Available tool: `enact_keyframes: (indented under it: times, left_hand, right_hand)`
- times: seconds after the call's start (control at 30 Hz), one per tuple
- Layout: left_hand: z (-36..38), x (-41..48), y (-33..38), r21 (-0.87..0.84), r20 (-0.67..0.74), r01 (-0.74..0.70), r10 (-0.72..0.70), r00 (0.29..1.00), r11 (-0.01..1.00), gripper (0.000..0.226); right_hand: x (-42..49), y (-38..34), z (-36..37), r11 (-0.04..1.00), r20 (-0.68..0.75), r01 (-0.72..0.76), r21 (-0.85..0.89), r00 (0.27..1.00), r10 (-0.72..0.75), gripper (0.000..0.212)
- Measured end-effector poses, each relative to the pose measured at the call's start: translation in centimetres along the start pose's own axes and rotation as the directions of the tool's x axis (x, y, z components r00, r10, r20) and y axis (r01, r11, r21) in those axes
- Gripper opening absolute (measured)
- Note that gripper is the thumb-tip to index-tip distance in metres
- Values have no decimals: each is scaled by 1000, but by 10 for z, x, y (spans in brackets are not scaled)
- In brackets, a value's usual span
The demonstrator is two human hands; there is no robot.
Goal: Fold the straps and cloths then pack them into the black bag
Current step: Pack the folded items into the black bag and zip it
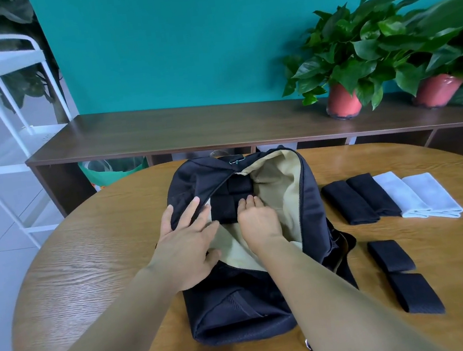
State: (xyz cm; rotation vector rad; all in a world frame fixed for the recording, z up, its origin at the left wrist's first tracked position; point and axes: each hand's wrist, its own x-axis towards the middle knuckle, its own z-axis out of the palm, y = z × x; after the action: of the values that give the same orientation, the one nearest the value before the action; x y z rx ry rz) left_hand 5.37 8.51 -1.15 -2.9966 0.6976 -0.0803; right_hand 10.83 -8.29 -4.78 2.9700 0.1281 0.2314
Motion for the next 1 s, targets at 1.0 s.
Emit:
enact_keyframes:
  times: [1.0]
  left_hand:
    - [-39, -31, 109, 93, 127, -93, 81, 989, 991, 47]
  right_hand:
    - [-250, 169, -17, 994, -117, -94, 48, 988, 99, 57]
